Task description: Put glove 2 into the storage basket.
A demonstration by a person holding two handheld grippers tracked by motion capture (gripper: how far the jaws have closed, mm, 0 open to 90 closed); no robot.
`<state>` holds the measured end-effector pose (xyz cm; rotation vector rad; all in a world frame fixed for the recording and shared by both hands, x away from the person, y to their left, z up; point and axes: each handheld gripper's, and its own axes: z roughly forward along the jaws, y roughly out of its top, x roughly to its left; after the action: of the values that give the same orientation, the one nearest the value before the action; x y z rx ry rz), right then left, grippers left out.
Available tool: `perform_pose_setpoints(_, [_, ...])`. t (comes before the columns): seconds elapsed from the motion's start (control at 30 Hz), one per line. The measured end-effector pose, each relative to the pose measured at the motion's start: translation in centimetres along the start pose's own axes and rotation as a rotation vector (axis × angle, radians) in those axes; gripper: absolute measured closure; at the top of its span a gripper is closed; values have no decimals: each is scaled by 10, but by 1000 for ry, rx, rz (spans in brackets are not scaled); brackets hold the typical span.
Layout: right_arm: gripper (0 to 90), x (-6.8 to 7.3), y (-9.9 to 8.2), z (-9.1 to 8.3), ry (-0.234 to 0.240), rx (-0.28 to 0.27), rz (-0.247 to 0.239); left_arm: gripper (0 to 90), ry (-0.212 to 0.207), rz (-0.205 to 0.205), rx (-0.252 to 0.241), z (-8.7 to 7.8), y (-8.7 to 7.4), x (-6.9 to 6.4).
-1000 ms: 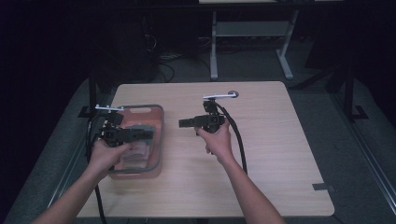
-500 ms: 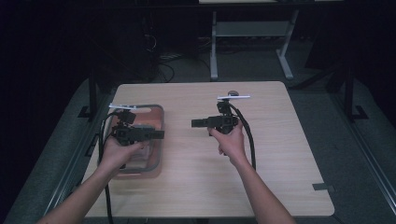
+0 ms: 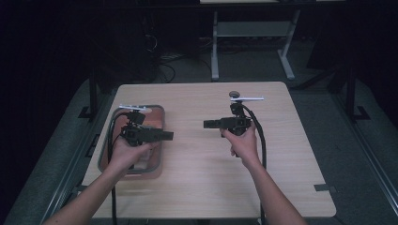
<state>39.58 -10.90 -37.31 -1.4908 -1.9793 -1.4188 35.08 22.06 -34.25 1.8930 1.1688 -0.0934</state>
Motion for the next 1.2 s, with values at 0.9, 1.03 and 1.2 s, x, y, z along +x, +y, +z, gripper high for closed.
perform_pose_setpoints(0.9, [557,-35,-13,-37,-35,-20,51,302,-41,34,31,36,1,-21])
perform_pose_setpoints(1.03, [556,-42,-18,-44,-40,-26,63,298,-47,39,34,42,1,-25])
perform_pose_setpoints(1.2, [556,-49,-24,-52,-45,-33,77,296,-62,52,54,49,-1,-31])
